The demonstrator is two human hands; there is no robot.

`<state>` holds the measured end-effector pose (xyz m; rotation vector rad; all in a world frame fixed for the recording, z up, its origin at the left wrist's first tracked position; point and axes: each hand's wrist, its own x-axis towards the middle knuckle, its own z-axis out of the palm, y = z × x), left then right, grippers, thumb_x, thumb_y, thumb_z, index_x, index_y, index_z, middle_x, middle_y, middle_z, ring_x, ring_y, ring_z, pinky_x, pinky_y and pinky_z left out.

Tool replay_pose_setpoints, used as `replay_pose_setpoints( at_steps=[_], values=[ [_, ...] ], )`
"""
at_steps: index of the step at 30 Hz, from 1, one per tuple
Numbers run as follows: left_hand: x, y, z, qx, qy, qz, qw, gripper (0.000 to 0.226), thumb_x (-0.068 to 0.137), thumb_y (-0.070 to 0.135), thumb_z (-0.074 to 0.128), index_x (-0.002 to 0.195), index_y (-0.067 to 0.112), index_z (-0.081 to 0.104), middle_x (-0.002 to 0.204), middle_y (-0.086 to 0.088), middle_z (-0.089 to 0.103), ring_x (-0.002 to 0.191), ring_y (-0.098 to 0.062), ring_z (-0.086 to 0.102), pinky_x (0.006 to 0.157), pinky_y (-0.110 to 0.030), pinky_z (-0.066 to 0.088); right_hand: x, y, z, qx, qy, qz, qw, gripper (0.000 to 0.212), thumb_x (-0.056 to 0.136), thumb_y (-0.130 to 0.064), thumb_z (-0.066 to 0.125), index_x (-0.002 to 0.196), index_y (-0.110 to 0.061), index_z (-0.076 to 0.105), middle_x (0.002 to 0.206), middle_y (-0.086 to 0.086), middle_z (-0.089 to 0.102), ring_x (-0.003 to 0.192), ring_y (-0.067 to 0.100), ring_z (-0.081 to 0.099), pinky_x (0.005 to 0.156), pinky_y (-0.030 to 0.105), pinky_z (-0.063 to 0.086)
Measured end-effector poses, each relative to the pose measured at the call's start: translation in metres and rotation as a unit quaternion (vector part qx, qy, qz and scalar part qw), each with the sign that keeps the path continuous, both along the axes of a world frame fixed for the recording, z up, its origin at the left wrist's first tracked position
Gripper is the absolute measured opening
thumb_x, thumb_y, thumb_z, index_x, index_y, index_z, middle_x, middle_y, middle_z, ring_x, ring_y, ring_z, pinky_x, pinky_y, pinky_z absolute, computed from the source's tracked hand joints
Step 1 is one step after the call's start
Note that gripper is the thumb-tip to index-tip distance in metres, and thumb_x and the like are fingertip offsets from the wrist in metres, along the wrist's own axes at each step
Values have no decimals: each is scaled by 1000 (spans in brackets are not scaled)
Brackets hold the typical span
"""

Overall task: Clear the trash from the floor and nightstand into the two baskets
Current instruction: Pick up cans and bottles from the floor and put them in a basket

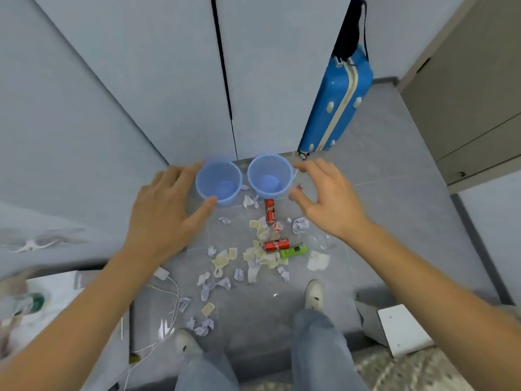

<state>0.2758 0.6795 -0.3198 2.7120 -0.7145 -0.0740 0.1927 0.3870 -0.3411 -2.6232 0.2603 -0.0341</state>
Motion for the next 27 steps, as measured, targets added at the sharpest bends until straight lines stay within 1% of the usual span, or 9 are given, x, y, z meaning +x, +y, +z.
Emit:
replay_pose_setpoints(
  at_steps=[4, 7, 12, 14, 16, 18, 20, 23, 27],
  values=[
    [11, -78, -106, 3, 52, -6, 999, 71, 94, 61, 41, 152, 21, 43, 130, -7, 57, 115, -31, 55, 86, -46, 46, 6, -68, -98, 9, 22, 8, 1000, 42, 94, -35, 64, 133, -23, 55, 119, 0, 61, 113, 20, 55, 89, 42, 52],
    [11, -114, -197, -5, 70, -11, 997, 70, 93, 62, 40, 150, 22, 45, 130, -5, 58, 114, -28, 56, 86, -44, 48, 10, -94, -188, 5, 35, 28, 999, 40, 93, -33, 65, 131, -21, 56, 121, 0, 60, 116, 22, 55, 91, 42, 52],
    [3, -136, -367, -21, 103, 1, 995, 63, 95, 59, 45, 149, 27, 44, 132, 4, 57, 110, -20, 57, 81, -36, 45, 9, -99, -359, 30, 66, 32, 997, 39, 94, -34, 65, 130, -21, 58, 124, -3, 60, 117, 20, 55, 92, 36, 51],
    [-3, -138, -439, -27, 133, 9, 991, 62, 95, 60, 44, 148, 29, 43, 130, 5, 55, 103, -18, 57, 82, -34, 45, 5, -95, -428, 38, 79, 30, 996, 38, 95, -34, 64, 130, -22, 58, 123, -4, 60, 116, 17, 54, 92, 31, 49],
    [-8, -139, -508, -29, 159, 17, 987, 60, 96, 61, 45, 148, 31, 42, 130, 7, 54, 97, -17, 57, 81, -33, 43, -1, -89, -493, 48, 97, 28, 994, 37, 95, -33, 65, 130, -22, 58, 124, -4, 59, 117, 17, 54, 95, 32, 49],
    [-11, -140, -572, -26, 171, 15, 985, 58, 97, 58, 47, 147, 31, 43, 129, 6, 56, 106, -19, 58, 84, -36, 47, -5, -85, -552, 50, 111, 33, 992, 37, 95, -32, 65, 130, -24, 57, 127, -5, 58, 119, 17, 53, 96, 34, 49],
    [-11, -141, -628, -18, 178, 15, 984, 59, 96, 58, 47, 148, 29, 44, 129, 4, 58, 115, -21, 56, 88, -40, 50, -6, -83, -602, 46, 121, 42, 991, 37, 94, -34, 66, 129, -25, 56, 127, -6, 58, 119, 17, 53, 95, 33, 49],
    [-10, -146, -698, -7, 188, 12, 982, 59, 96, 56, 49, 148, 26, 45, 132, 0, 58, 120, -24, 55, 93, -45, 51, -4, -87, -661, 29, 131, 62, 989, 36, 94, -32, 67, 127, -23, 56, 126, -4, 57, 117, 19, 54, 93, 35, 50],
    [-10, -156, -764, 9, 184, -23, 983, 58, 95, 57, 45, 146, 28, 47, 134, -1, 58, 119, -25, 55, 92, -44, 50, -5, -100, -718, -7, 137, 80, 987, 37, 94, -33, 66, 127, -22, 57, 124, -4, 56, 112, 21, 54, 86, 39, 53]
  ],
)
